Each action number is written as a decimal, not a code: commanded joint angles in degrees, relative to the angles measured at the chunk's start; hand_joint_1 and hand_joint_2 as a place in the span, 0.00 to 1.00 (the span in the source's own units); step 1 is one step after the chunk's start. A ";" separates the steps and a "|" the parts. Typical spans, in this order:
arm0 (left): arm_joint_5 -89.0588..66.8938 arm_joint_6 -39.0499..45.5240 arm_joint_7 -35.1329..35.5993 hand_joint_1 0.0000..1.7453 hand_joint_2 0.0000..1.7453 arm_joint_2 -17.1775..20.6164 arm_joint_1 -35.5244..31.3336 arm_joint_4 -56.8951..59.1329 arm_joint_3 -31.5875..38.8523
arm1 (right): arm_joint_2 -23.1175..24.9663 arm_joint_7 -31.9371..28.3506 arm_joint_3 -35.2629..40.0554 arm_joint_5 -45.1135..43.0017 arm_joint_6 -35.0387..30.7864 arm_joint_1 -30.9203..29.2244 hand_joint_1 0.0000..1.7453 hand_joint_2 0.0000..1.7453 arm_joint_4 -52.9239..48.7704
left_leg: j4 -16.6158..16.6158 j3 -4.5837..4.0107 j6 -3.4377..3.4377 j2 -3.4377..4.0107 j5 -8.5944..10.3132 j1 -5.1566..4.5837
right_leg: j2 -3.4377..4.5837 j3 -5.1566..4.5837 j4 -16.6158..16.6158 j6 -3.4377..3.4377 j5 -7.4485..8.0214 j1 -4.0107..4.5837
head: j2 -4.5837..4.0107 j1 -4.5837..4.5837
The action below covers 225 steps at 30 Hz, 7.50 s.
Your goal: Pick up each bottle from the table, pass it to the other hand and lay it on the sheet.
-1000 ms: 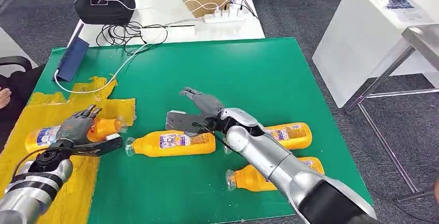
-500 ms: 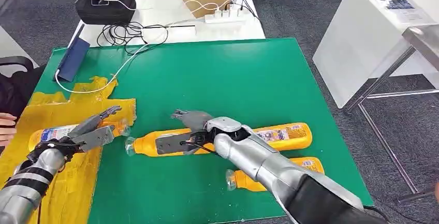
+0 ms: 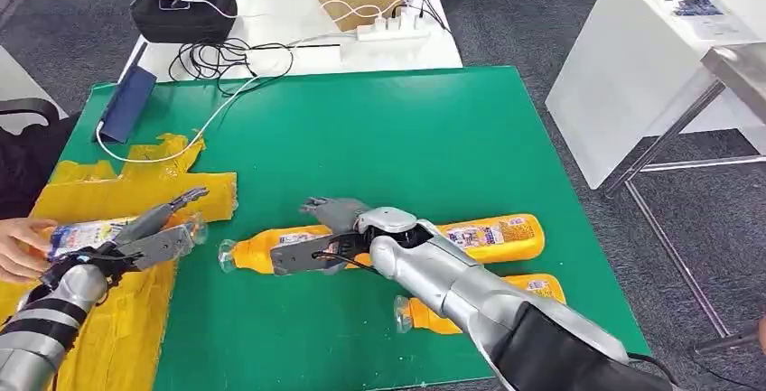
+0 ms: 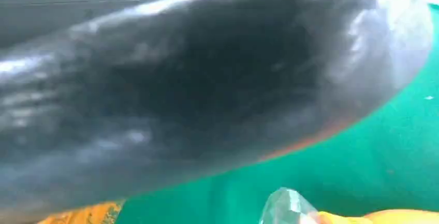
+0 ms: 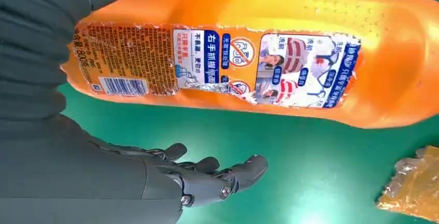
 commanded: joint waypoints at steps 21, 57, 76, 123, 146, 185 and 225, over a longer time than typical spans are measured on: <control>60.99 -26.05 12.95 0.00 0.00 -16.54 4.58 -17.70 22.75 | 1.52 2.13 14.85 6.30 10.66 4.36 1.00 1.00 14.14 | -0.19 0.96 0.01 -0.28 -0.09 0.03 | -0.40 0.50 -0.31 -0.19 -0.13 0.09 | 0.00 0.00; 56.99 -16.68 14.74 0.00 1.00 -18.34 21.32 -45.26 16.44 | -0.39 -6.00 -20.01 -29.34 -4.02 15.57 1.00 1.00 -26.47 | -0.07 0.37 0.03 0.05 -0.34 -0.01 | 0.03 0.26 -0.11 -0.22 -0.21 0.06 | 0.00 0.04; 44.68 -11.73 12.05 0.00 1.00 -17.57 19.98 -44.95 2.32 | 4.50 -3.55 2.73 -33.17 -0.15 11.59 1.00 1.00 -19.75 | -0.11 0.36 0.03 0.07 -0.33 0.01 | 0.04 0.28 -0.12 -0.22 -0.20 0.06 | 0.00 0.02; 23.78 -0.45 7.08 1.00 1.00 -12.48 20.00 -45.64 0.57 | -0.21 -4.33 -1.93 -31.14 -5.61 12.26 0.36 1.00 -23.86 | -0.05 0.19 -0.02 0.02 -0.28 0.05 | 0.03 0.09 -0.08 -0.19 -0.16 0.10 | 0.00 0.04; -47.60 47.68 25.51 1.00 1.00 -3.43 30.01 -21.54 5.18 | -26.88 -8.62 -23.61 -16.67 -8.24 41.49 0.00 1.00 -59.81 | -0.33 0.85 0.15 -0.13 -0.61 -0.05 | -0.28 0.82 -0.37 -0.22 -0.53 0.06 | 0.00 0.00; -29.61 41.01 15.52 0.00 0.00 4.24 23.86 -15.39 -7.28 | -54.41 3.88 -14.44 -19.46 5.70 38.41 0.00 1.00 -59.60 | -0.13 0.72 0.16 0.02 -0.42 -0.08 | 0.01 0.75 -0.26 -0.01 -0.26 -0.01 | 0.00 -0.02; 36.90 -2.19 7.07 0.00 0.00 -15.95 34.25 -48.39 15.62 | -31.34 8.70 -19.74 -4.36 -5.32 40.36 1.00 1.00 -41.98 | -0.24 1.27 0.18 0.59 -0.57 0.20 | 0.58 1.18 -0.62 -0.02 -0.11 0.28 | 0.00 0.02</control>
